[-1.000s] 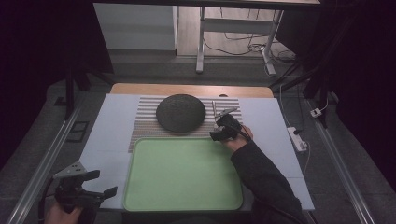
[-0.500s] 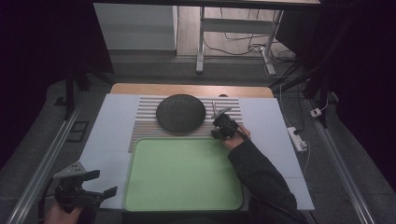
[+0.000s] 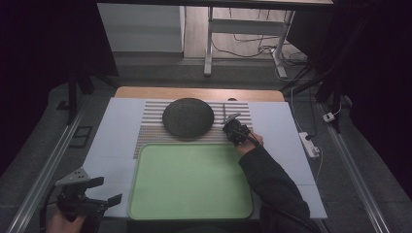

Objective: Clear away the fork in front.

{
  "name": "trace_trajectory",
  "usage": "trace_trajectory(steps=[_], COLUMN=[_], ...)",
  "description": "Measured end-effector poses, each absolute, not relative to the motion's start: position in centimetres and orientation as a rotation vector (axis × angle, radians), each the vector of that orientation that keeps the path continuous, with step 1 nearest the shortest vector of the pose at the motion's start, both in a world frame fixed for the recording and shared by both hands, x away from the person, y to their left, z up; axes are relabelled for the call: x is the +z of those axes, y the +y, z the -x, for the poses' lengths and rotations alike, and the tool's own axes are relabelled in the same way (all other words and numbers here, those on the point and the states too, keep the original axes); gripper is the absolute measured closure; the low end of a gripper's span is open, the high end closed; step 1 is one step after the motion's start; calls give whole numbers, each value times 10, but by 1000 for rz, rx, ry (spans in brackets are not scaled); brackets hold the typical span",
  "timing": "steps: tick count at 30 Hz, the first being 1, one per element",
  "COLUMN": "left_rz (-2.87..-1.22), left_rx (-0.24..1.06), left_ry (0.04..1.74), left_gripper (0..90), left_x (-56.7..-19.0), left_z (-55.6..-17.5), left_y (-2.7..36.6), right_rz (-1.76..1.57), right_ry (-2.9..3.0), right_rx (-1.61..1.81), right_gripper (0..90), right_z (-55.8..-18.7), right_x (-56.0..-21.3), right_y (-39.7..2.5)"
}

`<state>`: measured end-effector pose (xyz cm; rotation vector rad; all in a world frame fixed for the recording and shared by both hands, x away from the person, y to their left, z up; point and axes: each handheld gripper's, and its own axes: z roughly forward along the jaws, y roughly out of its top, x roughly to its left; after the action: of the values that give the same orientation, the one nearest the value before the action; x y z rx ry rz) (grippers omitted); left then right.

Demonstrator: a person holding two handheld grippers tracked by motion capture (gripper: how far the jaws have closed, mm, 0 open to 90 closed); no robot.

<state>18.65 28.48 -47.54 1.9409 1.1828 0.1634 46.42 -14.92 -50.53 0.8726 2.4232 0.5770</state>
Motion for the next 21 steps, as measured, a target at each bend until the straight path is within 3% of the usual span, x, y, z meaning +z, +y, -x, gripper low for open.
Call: trace_trajectory(steps=[21], left_rz=[-1923], left_rx=[204], left_ry=[1088], left_gripper=[0], left_x=[-469], left_z=[-186], left_y=[284], right_rz=[-876], right_ry=[2455], right_rx=[783], right_gripper=[900], right_z=[-433], right_x=[-467], right_y=[-171])
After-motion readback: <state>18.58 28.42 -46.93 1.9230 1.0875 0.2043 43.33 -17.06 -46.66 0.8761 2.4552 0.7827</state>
